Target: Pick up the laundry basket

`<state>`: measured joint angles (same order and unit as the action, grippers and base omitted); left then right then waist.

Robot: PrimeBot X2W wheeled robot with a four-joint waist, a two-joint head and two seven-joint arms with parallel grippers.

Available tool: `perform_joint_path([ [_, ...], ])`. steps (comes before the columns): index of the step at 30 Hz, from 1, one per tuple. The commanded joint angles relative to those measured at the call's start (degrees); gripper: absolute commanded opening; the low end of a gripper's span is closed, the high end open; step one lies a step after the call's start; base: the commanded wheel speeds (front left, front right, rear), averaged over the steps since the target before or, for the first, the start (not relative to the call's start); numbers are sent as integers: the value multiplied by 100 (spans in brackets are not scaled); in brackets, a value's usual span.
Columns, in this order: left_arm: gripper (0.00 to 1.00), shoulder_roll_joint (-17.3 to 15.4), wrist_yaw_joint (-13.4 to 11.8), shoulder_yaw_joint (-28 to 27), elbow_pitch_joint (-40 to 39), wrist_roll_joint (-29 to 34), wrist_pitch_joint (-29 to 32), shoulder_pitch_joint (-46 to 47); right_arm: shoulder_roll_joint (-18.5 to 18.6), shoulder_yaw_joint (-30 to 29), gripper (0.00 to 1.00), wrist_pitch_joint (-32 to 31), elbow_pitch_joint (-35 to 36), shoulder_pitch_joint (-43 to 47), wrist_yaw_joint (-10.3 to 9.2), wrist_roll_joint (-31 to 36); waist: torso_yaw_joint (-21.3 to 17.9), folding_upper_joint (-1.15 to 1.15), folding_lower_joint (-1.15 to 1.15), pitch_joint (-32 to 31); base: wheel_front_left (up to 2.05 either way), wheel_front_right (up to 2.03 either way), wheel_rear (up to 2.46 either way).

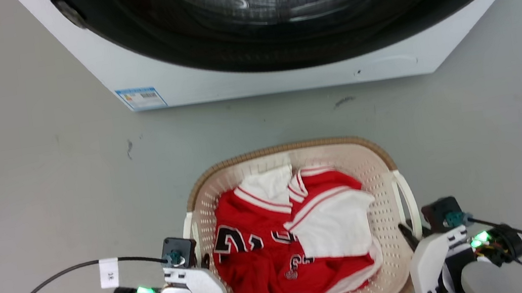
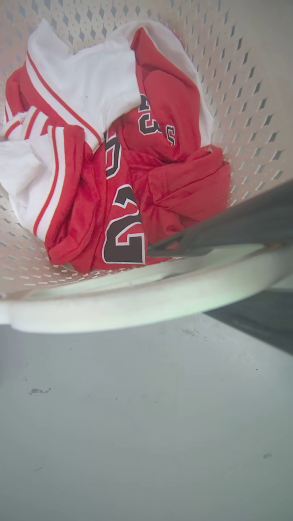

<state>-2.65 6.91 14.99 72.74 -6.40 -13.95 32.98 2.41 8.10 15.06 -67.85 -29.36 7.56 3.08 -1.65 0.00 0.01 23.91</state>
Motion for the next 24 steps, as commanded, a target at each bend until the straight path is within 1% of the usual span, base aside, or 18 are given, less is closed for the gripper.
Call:
perform_joint_path([
  [1, 0, -55, 28, 64, 55, -6, 76, -134, 88, 2, 0, 19, -69, 67, -15, 3, 24, 0, -1, -327, 0, 0, 0],
  [10, 0, -54, 63, 345, 93, -271, 367, -433, 92, 301, 0, -140, -438, 209, -15, -174, 72, 0, -1, -1027, 0, 0, 0],
  [18, 0, -34, 73, 967, -27, -804, 762, -752, 79, 611, 0, -422, -523, 364, -14, -416, 101, 0, -1, -1587, 0, 0, 0],
  [24, 0, -23, 75, 1273, -3, -1047, 929, -892, 66, 928, 0, -622, -549, 593, -13, -689, 93, 0, -1, -1996, 0, 0, 0],
])
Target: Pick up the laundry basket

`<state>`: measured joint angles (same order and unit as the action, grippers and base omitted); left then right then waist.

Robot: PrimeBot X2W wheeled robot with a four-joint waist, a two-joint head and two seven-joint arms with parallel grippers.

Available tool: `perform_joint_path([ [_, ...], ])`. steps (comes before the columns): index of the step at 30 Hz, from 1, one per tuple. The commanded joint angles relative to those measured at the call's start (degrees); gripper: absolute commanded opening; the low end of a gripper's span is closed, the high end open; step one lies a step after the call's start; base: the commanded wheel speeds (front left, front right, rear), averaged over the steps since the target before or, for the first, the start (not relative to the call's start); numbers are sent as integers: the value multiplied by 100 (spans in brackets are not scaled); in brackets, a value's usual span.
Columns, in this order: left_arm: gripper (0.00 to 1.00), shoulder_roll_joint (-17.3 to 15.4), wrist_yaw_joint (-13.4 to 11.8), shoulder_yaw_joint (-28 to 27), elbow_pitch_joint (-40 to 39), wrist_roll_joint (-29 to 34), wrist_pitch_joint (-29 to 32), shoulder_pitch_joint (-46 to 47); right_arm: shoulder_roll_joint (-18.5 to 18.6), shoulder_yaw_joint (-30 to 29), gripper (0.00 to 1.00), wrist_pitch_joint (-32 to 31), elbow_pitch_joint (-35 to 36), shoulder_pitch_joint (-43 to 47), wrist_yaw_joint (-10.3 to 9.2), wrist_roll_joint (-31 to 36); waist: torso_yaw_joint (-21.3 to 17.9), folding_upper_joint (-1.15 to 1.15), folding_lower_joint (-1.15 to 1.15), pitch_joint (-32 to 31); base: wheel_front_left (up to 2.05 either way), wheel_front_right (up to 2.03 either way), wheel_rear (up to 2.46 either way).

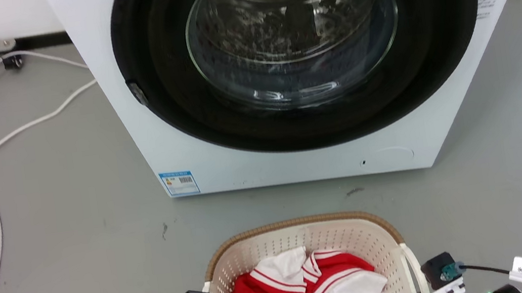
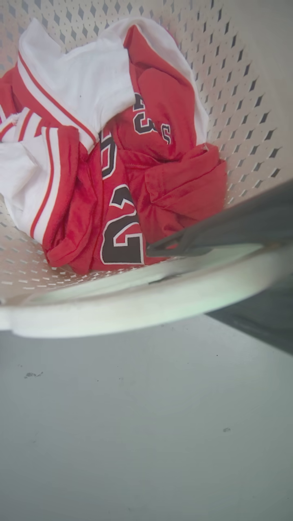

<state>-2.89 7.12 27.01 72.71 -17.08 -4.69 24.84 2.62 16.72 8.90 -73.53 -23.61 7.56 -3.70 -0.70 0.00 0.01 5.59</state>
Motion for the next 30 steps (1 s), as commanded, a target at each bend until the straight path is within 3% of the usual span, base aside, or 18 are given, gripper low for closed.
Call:
perform_joint_path([
  [1, 0, 1, 53, 174, 23, -61, 28, -149, 43, 219, 0, -104, 13, 150, -12, -130, -11, 0, -1, -344, 0, 0, 0],
  [30, 0, -26, 54, 679, 93, -596, 274, -452, 105, 878, 0, -611, -22, 500, -10, -764, 23, 0, -1, -898, 0, 0, 0],
])
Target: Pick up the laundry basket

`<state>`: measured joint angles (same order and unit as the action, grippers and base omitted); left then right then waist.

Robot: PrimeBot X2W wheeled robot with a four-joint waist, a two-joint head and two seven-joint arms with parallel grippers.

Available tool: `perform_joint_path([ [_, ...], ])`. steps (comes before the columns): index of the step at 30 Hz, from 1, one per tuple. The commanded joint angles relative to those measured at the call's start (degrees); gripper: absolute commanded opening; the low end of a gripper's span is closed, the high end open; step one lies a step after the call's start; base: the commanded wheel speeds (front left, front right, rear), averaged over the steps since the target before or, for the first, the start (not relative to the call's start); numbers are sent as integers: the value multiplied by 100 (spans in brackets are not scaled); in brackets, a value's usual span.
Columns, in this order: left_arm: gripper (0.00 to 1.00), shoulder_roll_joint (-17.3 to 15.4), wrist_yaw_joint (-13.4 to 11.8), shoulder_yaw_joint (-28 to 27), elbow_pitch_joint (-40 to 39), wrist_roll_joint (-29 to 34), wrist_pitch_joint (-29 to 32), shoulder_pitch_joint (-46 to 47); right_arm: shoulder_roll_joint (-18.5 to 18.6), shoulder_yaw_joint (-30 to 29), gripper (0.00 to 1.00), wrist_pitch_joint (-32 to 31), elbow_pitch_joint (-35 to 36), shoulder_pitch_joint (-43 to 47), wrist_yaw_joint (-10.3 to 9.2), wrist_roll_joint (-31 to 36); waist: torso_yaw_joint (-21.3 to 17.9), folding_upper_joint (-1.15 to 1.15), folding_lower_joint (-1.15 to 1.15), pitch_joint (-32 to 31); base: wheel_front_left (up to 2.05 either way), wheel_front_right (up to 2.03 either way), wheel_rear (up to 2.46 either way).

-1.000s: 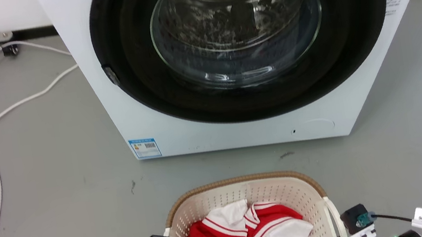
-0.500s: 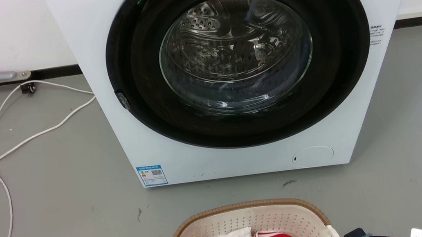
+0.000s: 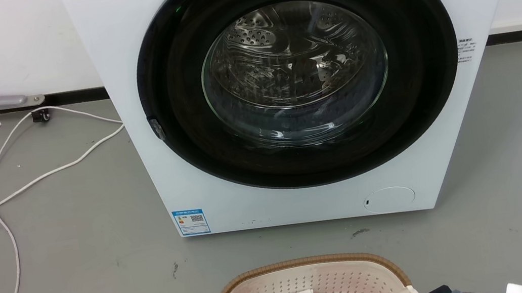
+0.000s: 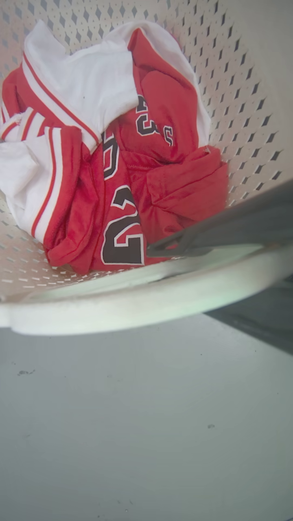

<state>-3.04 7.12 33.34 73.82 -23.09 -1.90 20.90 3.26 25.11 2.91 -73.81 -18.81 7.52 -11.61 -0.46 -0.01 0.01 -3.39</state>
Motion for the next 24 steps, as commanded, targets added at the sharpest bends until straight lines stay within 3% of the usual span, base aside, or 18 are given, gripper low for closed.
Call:
perform_joint_path([
  [1, 0, -17, 54, 64, -17, -2, 3, -61, 39, 58, 0, -27, 7, 20, -6, 6, -5, 1, -1, -1, 0, 0, 0],
  [24, 0, -82, 55, 404, -10, -342, -35, -65, 69, 440, 0, -7, 7, -44, -6, -366, -63, 1, -1, 27, 0, 0, 0],
])
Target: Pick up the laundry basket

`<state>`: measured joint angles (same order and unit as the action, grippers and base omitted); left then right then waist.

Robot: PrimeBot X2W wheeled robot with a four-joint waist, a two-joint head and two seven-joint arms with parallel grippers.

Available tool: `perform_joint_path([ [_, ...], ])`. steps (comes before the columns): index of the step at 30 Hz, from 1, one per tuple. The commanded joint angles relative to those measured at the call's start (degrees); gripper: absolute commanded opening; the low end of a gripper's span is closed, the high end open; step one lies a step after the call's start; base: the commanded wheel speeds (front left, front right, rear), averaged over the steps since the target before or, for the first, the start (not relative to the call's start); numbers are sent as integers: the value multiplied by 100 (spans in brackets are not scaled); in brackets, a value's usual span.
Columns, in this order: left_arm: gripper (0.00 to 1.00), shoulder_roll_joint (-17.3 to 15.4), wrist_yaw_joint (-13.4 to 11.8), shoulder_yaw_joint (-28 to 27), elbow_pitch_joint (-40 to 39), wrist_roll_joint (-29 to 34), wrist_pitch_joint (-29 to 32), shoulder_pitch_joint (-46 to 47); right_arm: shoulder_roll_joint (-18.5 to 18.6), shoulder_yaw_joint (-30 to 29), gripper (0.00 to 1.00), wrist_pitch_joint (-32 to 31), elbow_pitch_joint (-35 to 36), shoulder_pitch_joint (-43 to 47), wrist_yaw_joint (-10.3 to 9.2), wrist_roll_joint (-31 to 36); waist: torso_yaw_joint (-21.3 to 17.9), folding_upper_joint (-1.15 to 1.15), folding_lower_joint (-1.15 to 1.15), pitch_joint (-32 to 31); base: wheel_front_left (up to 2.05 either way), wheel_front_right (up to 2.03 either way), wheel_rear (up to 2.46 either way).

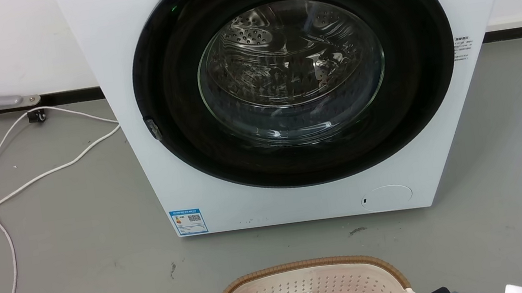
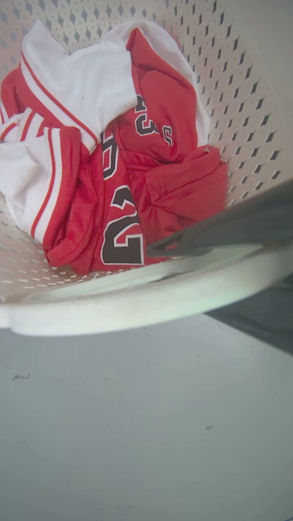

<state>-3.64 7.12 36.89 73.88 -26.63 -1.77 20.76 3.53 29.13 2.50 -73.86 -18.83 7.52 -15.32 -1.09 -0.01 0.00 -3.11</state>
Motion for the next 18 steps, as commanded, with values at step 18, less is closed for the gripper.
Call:
perform_joint_path([
  [18, 0, -67, 55, 233, -14, -178, -57, -35, 68, 228, 0, 47, 11, -72, -6, -180, -9, 1, 0, 5, 0, 0, 0],
])
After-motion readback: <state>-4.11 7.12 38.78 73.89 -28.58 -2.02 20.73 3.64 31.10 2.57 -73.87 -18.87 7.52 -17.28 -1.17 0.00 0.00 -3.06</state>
